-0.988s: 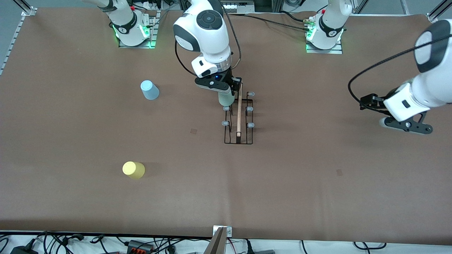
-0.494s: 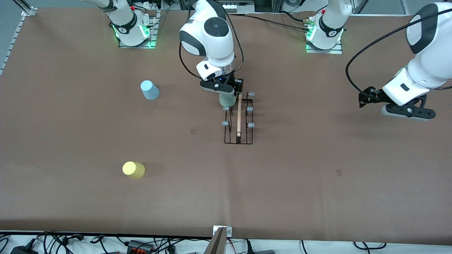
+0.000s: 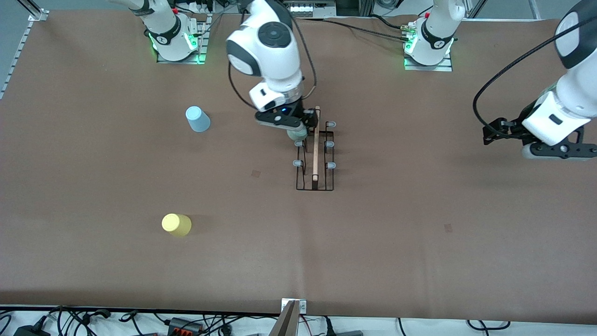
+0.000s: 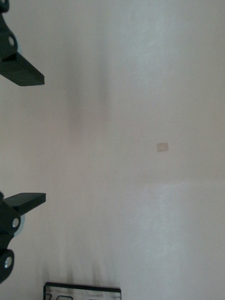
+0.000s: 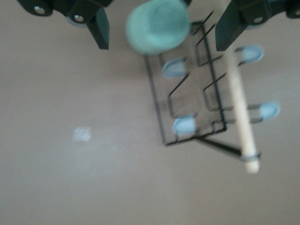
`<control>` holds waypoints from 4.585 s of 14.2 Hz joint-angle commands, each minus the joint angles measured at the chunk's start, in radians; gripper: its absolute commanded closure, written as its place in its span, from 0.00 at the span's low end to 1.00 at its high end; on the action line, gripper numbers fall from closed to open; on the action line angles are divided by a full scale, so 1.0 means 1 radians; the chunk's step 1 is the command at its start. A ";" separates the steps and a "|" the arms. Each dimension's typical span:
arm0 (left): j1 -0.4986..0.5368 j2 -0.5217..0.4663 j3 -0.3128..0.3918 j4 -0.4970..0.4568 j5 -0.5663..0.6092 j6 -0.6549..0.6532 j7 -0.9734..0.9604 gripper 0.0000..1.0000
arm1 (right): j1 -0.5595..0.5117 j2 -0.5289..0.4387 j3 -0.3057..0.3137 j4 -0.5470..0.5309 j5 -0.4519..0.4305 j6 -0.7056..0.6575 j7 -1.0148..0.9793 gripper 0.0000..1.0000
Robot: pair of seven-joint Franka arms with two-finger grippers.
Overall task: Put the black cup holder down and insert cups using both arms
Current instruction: 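Open the right gripper and move it to the yellow cup, then grasp the yellow cup with the right gripper and lift it, then lower the yellow cup onto a rack peg with the right gripper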
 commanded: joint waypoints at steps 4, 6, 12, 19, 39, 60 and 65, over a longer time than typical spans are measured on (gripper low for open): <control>0.003 -0.078 -0.010 -0.011 0.004 -0.047 0.022 0.00 | -0.347 -0.014 0.009 -0.011 0.000 -0.090 -0.568 0.00; -0.002 -0.104 -0.010 -0.038 0.004 -0.025 0.053 0.00 | -0.450 0.037 0.003 -0.005 0.004 -0.050 -0.775 0.00; -0.003 -0.145 -0.038 -0.072 0.013 -0.027 0.033 0.00 | -0.536 0.180 -0.077 0.035 0.012 0.186 -1.066 0.00; 0.006 -0.142 -0.027 -0.041 0.007 -0.054 0.044 0.00 | -0.541 0.306 -0.104 0.035 0.011 0.412 -1.078 0.00; 0.006 -0.135 -0.026 -0.023 0.000 -0.070 0.035 0.00 | -0.328 -0.004 -0.124 0.035 0.116 -0.010 -0.783 0.91; 0.015 -0.110 -0.023 -0.023 0.002 -0.069 0.070 0.00 | 0.237 0.300 -0.267 0.334 0.048 0.030 -0.060 0.70; 0.015 -0.075 -0.021 0.024 0.002 -0.074 0.064 0.00 | 0.235 0.321 -0.275 0.330 0.026 0.031 -0.061 0.00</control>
